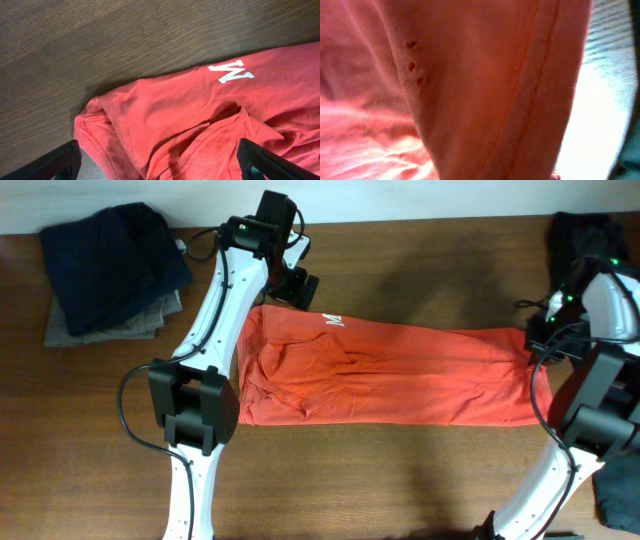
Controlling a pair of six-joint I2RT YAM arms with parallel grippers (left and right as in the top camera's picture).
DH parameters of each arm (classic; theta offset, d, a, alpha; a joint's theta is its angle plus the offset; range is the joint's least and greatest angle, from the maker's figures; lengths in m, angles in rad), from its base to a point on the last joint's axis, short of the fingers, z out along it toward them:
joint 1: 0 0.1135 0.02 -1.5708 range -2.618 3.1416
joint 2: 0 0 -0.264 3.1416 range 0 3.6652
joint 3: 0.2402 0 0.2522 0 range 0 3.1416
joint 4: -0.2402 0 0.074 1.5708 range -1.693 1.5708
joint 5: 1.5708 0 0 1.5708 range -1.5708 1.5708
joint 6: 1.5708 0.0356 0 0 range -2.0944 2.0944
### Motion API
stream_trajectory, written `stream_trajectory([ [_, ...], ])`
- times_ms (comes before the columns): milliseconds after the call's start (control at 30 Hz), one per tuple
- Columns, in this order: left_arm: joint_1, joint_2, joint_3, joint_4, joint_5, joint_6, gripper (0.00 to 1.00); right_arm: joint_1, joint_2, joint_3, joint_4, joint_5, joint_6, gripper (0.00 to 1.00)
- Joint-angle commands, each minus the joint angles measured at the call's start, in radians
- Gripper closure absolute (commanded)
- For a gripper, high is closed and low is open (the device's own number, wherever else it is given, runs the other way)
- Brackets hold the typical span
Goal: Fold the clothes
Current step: 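Lift the right side and fold it leftward toward the shirt center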
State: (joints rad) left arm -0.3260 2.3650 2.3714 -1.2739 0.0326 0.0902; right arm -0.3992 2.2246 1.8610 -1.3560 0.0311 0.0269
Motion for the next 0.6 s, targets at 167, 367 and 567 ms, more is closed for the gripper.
stream_trajectory([
  [167,0.006,-0.037,0.018,0.002,-0.004,0.016,0.01,0.254,-0.032,0.021,-0.052,0.228,0.179,0.96],
  [367,0.006,-0.037,0.018,0.001,-0.004,0.016,0.01,0.365,-0.032,0.020,-0.111,0.224,0.245,0.96],
  [567,0.006,-0.037,0.018,0.001,-0.004,0.016,0.01,0.395,-0.032,0.020,-0.126,0.178,0.271,0.96],
])
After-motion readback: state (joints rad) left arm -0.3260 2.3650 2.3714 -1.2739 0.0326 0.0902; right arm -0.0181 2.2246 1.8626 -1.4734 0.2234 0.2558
